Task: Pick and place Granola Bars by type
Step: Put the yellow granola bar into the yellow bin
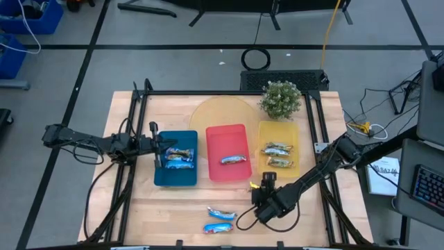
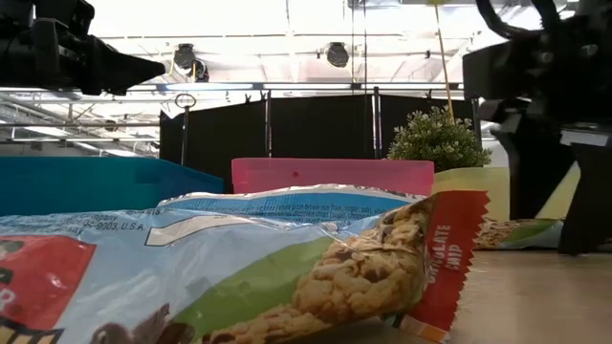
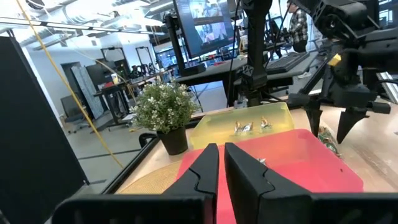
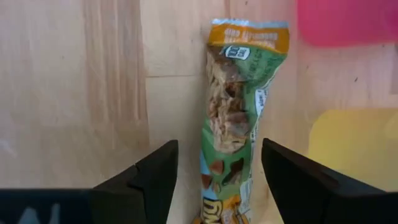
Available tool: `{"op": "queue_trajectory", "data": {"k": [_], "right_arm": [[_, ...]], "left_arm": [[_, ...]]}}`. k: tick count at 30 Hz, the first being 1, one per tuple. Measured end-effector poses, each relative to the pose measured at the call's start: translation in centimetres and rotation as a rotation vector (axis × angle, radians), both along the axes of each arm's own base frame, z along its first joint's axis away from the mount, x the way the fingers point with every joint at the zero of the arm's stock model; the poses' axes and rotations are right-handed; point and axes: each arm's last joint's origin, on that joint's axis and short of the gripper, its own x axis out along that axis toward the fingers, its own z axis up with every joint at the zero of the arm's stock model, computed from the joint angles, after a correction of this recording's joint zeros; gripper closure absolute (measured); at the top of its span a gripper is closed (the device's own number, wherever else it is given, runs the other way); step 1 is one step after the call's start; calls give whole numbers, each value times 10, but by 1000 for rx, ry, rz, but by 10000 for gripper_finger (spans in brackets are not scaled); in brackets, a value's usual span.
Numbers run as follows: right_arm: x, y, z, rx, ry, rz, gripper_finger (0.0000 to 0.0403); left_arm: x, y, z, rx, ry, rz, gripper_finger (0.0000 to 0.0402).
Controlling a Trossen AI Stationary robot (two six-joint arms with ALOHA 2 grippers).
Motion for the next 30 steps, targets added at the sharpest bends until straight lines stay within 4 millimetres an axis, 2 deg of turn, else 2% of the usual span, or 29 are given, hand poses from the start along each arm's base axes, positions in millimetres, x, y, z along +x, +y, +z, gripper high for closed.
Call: {"op": "queue_trajectory", "data": {"k": [10, 22, 30], "right_arm": [[-5, -9, -17, 85, 48, 9, 226], [0, -11, -17, 111, 40, 51, 352], [-3, -14, 1, 126, -4, 77, 358]], "left_arm": [[0, 0, 0, -3, -1, -12, 364], [0, -1, 0, 9, 0, -46, 364], [0, -1, 0, 9, 0, -45, 364]]}}
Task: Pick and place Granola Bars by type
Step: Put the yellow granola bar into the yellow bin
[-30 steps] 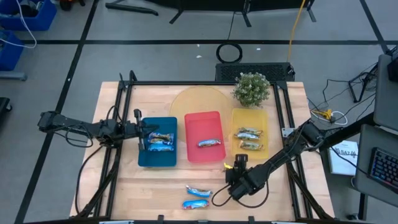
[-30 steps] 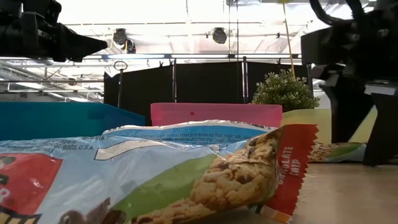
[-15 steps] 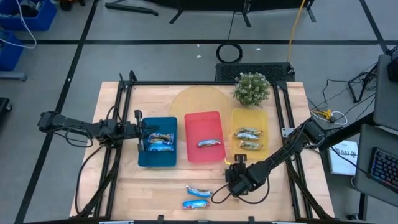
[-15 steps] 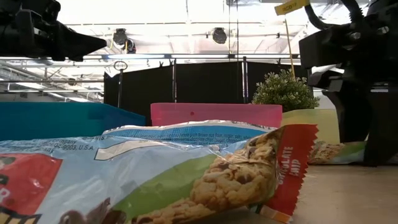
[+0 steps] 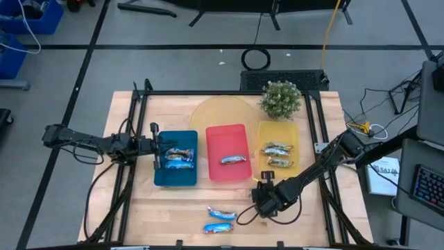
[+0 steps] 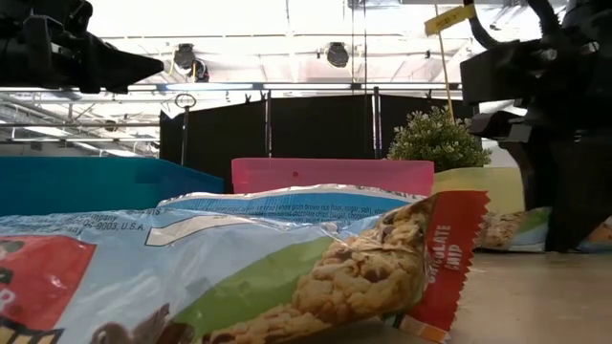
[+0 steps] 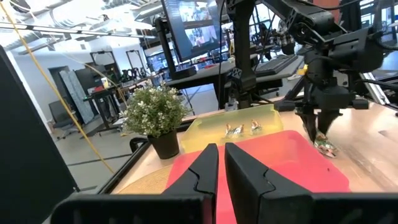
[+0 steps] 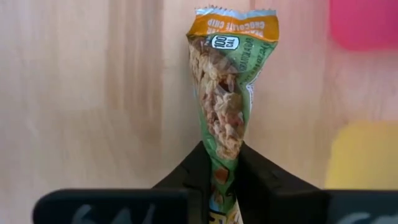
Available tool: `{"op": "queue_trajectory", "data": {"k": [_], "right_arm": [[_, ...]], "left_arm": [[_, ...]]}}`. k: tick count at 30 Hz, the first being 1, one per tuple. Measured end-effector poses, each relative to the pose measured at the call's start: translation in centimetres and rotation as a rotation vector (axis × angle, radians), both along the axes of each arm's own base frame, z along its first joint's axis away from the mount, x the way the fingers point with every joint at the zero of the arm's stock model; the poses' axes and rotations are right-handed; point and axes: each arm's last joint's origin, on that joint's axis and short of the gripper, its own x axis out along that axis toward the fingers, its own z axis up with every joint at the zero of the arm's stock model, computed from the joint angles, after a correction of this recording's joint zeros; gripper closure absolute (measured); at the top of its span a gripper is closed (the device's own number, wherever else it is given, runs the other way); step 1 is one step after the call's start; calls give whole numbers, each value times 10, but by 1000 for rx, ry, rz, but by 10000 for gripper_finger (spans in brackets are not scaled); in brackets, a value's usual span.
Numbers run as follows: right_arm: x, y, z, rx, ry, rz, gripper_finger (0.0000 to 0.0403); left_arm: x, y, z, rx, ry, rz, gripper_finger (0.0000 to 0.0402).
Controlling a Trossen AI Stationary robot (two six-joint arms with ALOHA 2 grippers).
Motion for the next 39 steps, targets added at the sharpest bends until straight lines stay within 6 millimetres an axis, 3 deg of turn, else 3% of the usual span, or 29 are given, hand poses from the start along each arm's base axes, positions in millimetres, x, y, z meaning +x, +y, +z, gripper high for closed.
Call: {"op": "queue_trajectory", "data": {"k": [8, 12, 16, 22, 30, 35, 39], "right_arm": [[-19, -8, 53, 4, -181, 129, 366], [-39, -26, 82, -22, -369, 177, 367], [-63, -53, 93, -8, -557, 207, 367], [-96, -92, 88, 40, -795, 160, 367], [-126, -120, 73, 37, -985, 112, 368], [-128, -136, 73, -69, -896, 3, 368], [-128, -149, 67, -70, -707, -124, 368]], "left_arm": [[0, 0, 0, -8, -1, -2, 364], [0, 0, 0, -11, -2, -4, 364], [0, 0, 0, 2, 0, -3, 364], [0, 0, 0, 6, 0, -2, 364], [0, 0, 0, -21, 1, -5, 364], [0, 0, -1, -34, 4, -6, 364], [0, 0, -1, -67, 0, -9, 364]]}}
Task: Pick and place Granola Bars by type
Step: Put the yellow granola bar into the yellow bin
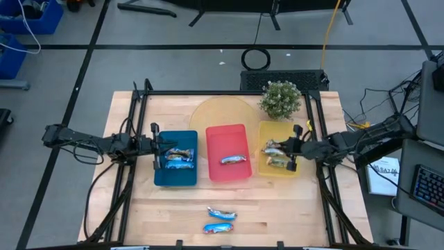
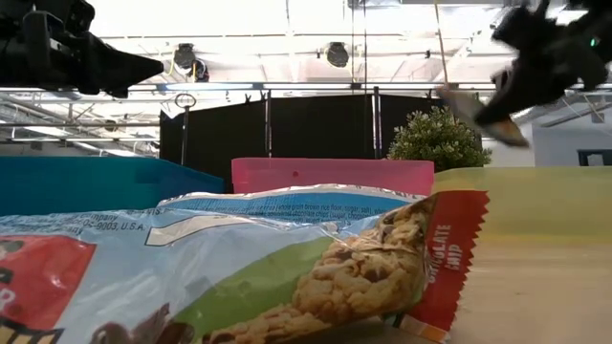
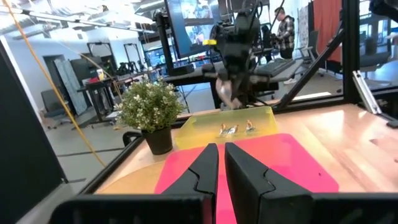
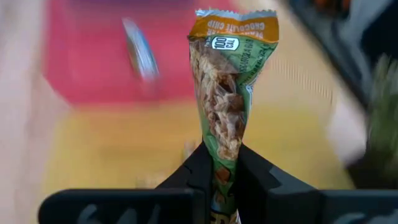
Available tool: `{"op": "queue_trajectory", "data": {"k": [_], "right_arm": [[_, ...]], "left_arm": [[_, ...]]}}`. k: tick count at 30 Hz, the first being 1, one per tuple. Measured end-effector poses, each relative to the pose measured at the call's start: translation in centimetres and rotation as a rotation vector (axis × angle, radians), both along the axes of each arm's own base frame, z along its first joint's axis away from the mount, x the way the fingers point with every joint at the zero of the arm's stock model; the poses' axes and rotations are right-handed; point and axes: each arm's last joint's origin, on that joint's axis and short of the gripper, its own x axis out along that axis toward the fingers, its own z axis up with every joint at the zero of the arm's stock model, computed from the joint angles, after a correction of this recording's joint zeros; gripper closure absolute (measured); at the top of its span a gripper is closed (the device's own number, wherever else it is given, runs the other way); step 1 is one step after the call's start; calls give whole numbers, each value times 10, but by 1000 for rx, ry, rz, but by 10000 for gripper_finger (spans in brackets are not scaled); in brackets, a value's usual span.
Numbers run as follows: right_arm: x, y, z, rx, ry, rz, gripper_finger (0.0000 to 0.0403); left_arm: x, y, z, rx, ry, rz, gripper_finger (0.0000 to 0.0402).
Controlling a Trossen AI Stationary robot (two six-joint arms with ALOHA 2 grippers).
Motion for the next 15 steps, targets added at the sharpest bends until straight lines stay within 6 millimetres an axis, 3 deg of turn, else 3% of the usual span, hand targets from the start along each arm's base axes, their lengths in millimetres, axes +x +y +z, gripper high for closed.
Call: {"op": "queue_trajectory", "data": {"k": [4, 15], "right_arm": [[3, -6, -16, 107, 172, -40, 368], [18, -19, -46, 195, 408, -157, 366]], "left_arm": [[0, 0, 0, -14, -1, -1, 364], [0, 0, -3, 21, 38, 8, 364]]}}
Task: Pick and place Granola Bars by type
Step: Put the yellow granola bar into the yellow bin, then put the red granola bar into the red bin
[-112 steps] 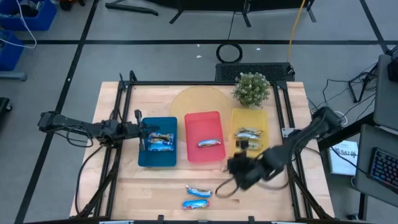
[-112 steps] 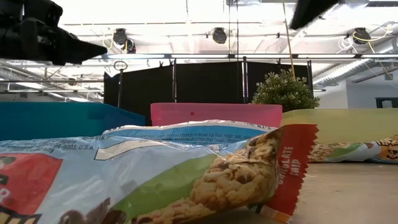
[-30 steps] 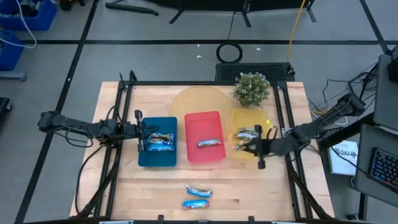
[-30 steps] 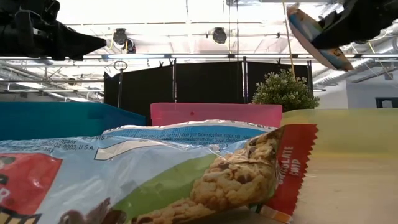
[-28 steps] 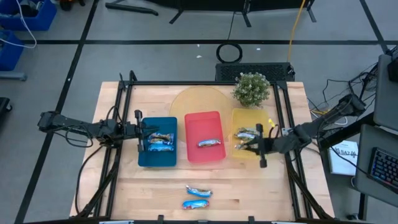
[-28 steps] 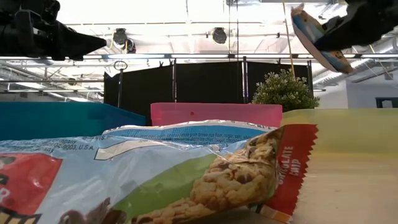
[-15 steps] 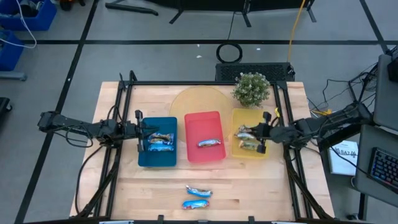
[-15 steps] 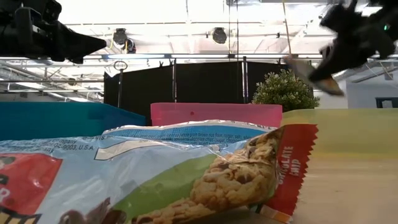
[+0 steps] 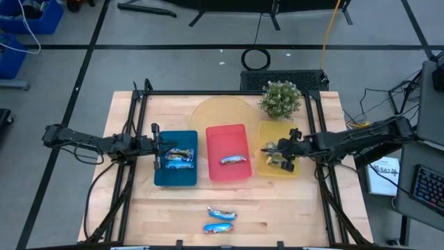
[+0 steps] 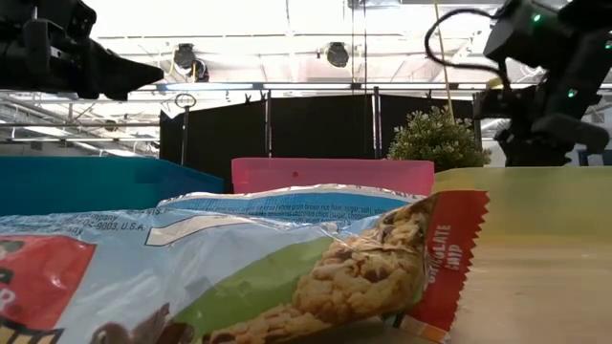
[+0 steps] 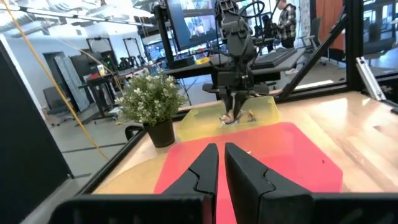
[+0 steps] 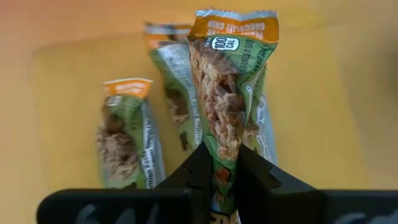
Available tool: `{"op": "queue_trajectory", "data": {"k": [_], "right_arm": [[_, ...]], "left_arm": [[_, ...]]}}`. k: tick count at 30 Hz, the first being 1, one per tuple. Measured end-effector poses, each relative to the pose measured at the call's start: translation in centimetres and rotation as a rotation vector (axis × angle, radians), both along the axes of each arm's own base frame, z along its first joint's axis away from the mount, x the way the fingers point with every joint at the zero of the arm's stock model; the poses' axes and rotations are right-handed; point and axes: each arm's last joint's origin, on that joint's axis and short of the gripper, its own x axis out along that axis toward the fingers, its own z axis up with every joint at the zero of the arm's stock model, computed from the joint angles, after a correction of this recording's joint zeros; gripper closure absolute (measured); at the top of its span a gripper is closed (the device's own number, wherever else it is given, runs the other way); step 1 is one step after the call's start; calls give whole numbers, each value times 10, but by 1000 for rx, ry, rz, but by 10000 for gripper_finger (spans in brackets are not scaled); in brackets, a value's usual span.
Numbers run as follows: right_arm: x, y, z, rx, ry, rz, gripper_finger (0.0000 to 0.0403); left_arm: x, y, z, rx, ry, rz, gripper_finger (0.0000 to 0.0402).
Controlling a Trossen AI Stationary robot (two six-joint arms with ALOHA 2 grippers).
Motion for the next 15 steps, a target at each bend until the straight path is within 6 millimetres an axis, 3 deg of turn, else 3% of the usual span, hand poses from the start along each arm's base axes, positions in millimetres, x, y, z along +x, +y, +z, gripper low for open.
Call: {"op": "queue_trajectory", "data": {"k": [3, 9, 15], "right_arm": [[2, -3, -3, 10, 14, -35, 346], [3, -3, -1, 78, 27, -22, 268], [13, -3, 34, 72, -15, -4, 220]], "left_arm": [[0, 0, -1, 10, 13, 1, 364], [0, 0, -1, 5, 14, 0, 364], [0, 0, -1, 2, 13, 0, 364]]}}
